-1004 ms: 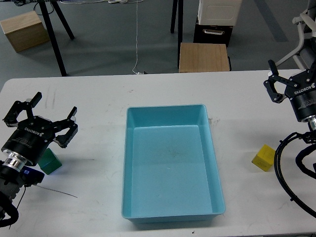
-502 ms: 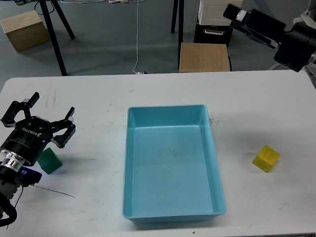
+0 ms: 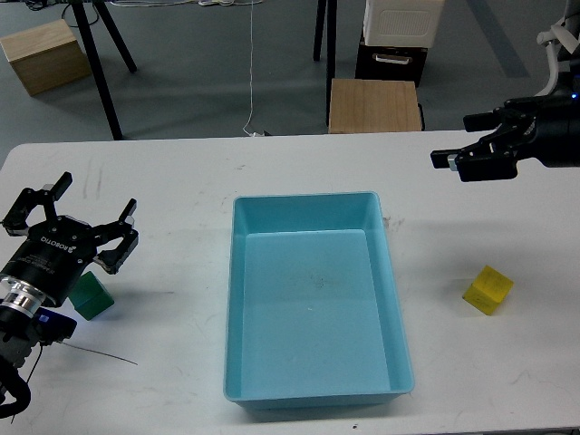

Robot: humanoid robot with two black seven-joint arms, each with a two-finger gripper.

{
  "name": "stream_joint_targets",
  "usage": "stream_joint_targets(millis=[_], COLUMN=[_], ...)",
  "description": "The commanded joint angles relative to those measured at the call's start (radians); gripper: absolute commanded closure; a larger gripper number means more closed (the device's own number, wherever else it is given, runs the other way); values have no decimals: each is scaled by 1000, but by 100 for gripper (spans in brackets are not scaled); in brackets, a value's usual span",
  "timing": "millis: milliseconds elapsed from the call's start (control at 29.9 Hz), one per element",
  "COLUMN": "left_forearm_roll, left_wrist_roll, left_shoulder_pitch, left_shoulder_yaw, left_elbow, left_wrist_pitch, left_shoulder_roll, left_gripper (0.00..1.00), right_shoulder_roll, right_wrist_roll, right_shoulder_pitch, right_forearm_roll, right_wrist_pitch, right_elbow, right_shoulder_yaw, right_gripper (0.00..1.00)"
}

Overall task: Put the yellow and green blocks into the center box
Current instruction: 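Lower the right gripper onto the yellow cube and close it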

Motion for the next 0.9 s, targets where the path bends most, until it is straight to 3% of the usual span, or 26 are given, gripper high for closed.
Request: stream_joint_targets(millis=[0,468,870], left_forearm_roll=[0,-3,-3], left_wrist_roll=[0,0,0], left_shoulder_pitch=[0,2,3], left_shoulder_yaw=[0,0,0], left_elbow=[12,29,48], left_wrist_pitch=[0,0,0], left_shoulder_roll=[-2,-9,-11], left_gripper=[0,0,0], right_shoulder_roll=[-13,-1,113], right_wrist_roll=[0,0,0], right_shoulder_pitch=[-22,-196,-245], right_forearm_roll=[-16,-85,-123], right_wrist_pitch=[46,50,67], right_elbow=[2,-26,-118], right_shoulder_yaw=[-42,-52,-62], right_gripper=[2,3,3])
